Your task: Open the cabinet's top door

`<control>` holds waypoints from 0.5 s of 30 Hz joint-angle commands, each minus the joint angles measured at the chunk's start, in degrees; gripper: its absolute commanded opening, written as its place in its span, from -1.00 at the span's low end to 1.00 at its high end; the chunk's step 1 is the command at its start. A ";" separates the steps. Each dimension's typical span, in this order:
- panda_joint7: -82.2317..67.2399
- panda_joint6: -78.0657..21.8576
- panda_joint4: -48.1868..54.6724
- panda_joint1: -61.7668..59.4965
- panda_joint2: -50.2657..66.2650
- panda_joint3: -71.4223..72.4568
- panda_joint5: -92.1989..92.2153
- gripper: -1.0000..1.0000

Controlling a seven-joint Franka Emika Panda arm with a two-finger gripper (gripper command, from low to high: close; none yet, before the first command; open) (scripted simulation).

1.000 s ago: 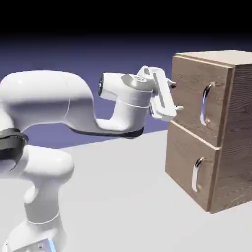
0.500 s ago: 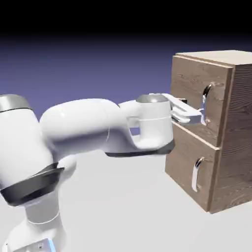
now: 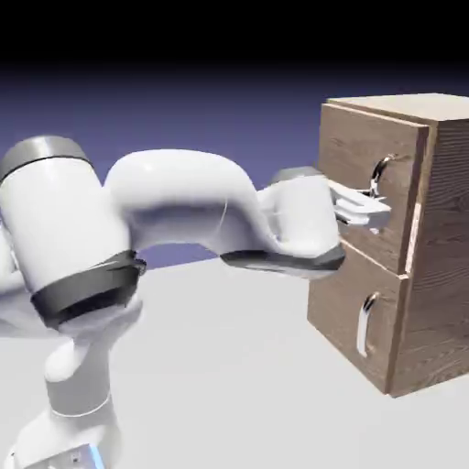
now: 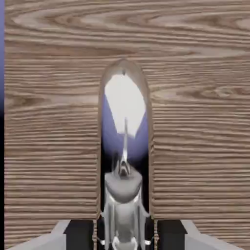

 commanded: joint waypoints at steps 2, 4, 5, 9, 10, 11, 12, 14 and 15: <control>4.69 -0.32 -1.07 -4.08 4.09 3.49 0.01 -1.00; 9.06 -0.27 -1.73 -8.23 7.67 7.18 -0.07 -1.00; 11.07 -0.15 -1.95 -10.31 9.25 9.06 -0.17 -1.00; 17.87 0.37 -2.58 -18.61 14.20 16.77 -0.62 -1.00; 19.26 0.47 -2.72 -20.69 15.14 18.74 -0.68 -1.00; 20.52 0.56 -2.87 -22.76 15.97 20.71 -0.69 -1.00; 21.66 0.63 -3.04 -24.84 16.71 22.70 -0.65 -1.00; 23.58 0.75 -3.41 -28.99 17.91 26.73 -0.36 -1.00; 24.35 0.78 -3.64 -31.07 18.38 28.77 -0.07 -1.00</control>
